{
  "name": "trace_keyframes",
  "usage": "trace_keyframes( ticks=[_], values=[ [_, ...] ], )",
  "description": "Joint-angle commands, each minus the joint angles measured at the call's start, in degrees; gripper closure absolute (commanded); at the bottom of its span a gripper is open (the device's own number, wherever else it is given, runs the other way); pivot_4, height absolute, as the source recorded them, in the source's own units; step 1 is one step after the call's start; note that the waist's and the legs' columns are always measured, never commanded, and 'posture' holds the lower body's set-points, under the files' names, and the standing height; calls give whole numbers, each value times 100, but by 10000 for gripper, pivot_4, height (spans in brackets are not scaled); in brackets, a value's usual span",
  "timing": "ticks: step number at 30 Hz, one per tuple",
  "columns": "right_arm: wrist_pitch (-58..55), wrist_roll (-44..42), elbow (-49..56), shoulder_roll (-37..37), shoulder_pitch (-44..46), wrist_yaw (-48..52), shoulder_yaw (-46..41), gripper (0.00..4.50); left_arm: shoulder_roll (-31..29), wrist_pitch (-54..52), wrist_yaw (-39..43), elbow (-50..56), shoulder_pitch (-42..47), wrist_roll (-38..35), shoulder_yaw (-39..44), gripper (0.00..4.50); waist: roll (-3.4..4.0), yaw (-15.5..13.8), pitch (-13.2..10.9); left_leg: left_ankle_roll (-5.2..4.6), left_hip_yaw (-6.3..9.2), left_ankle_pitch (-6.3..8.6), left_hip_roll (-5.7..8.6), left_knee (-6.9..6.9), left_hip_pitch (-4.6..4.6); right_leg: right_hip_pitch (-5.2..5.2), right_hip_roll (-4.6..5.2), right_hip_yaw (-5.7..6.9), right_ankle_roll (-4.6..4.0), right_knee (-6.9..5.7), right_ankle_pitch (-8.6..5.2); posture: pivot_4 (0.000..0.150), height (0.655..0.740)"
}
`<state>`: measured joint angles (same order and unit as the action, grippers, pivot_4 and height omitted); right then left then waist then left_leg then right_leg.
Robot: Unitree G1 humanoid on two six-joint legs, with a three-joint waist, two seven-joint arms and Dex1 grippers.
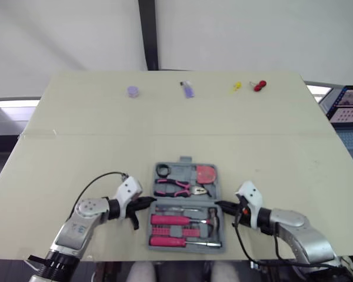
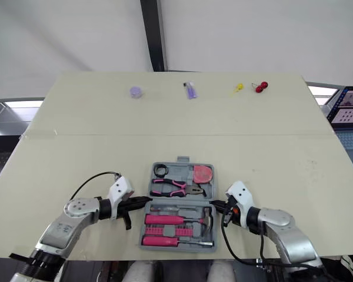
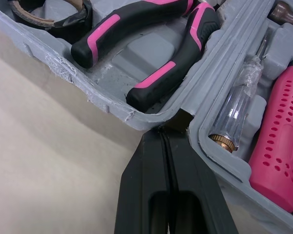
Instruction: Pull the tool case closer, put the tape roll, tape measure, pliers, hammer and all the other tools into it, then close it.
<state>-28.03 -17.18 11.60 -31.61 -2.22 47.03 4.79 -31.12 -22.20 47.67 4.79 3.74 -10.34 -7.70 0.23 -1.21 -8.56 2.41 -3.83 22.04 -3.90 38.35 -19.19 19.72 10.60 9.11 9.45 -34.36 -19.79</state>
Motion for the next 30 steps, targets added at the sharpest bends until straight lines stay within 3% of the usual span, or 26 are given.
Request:
trace_keyframes(
  ticks=[1,30],
  values=[
    [-61,-105,232,-64,-202,175,166,44849,-166,-165,237,319,-324,-117,-135,45000,0,-1,0,0,0,0,0,-1,0,0,0,0,0,0,0,1500,7400],
    [-91,-195,262,-185,-253,8,-170,44849,-215,-128,32,261,-299,-206,133,45000,-1,-24,1,0,0,0,0,6,0,-3,1,-2,0,3,0,1500,7400]
  ],
)
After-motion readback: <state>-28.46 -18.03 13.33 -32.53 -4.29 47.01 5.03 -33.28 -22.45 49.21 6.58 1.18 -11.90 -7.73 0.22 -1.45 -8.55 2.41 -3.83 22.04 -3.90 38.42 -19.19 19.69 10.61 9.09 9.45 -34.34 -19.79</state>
